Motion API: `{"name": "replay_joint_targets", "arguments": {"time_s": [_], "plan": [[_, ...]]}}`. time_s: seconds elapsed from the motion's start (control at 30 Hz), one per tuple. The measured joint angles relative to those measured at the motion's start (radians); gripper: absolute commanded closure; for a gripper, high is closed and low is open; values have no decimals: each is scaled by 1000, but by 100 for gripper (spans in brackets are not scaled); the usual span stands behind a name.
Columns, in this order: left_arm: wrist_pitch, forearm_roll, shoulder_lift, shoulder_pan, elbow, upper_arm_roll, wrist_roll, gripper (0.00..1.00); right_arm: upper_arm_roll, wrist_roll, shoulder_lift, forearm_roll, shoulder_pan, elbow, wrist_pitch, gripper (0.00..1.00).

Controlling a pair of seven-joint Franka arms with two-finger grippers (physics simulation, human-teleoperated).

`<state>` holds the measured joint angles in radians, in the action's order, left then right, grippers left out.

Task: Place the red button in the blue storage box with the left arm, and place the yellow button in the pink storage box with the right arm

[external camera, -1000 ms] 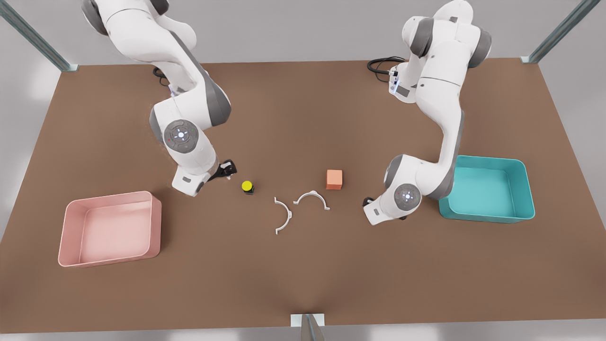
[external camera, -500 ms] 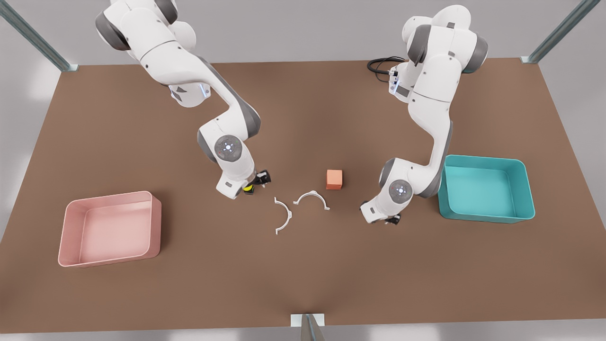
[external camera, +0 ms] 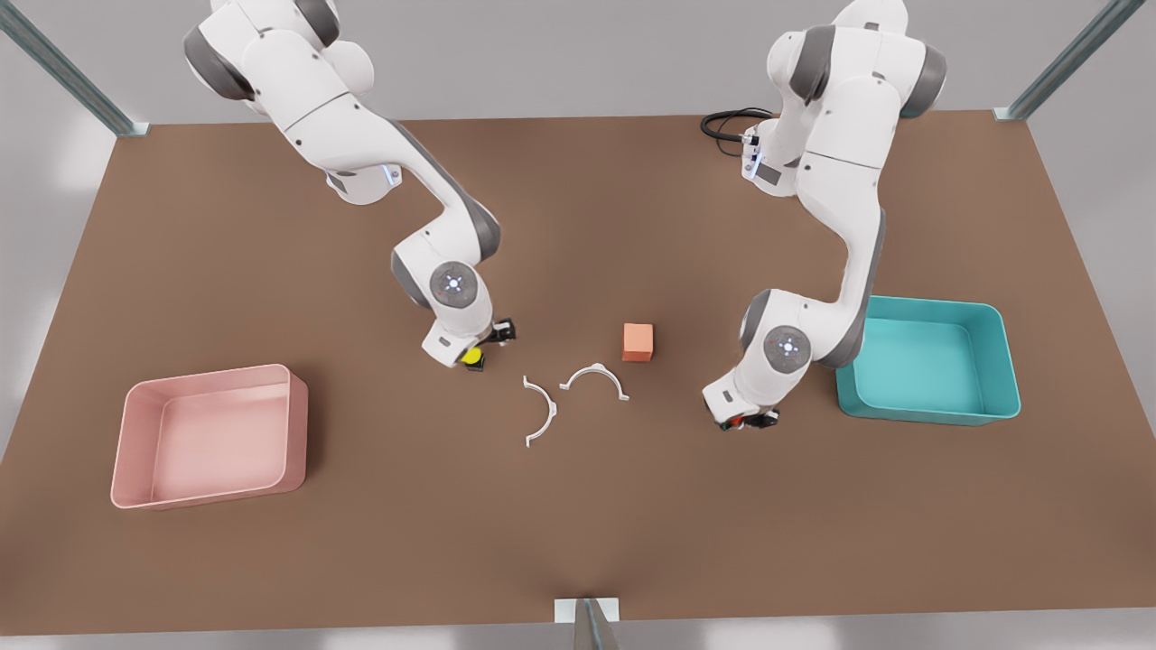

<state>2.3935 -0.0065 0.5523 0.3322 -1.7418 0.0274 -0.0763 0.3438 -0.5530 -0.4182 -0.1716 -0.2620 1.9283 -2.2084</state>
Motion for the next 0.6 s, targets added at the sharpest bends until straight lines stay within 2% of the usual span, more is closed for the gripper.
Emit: {"name": "replay_joint_targets", "arguments": {"time_s": [0.1, 0.23, 0.4, 0.43, 0.47, 0.6], "plan": [[-117, 1, -123, -159, 0, 1, -45, 57, -3, -19, -1, -17, 4, 23, -6, 0], [-252, 4, -175, -426, -11, 3, -184, 57, -4, -41, -25, -36, 5, 37, -19, 0], [-352, 31, -167, -484, -112, 45, -359, 53, -6, -62, -64, -51, 20, 68, -91, 0], [-364, 31, -154, -484, -123, 56, -391, 3, -6, -65, -72, -56, 21, 69, -106, 0], [-374, 31, -145, -484, -133, 68, -422, 0, -6, -69, -78, -59, 21, 70, -120, 0], [-406, 26, -138, -478, -125, 79, -527, 0, -8, -81, -96, -69, 32, 70, -170, 0]]}}
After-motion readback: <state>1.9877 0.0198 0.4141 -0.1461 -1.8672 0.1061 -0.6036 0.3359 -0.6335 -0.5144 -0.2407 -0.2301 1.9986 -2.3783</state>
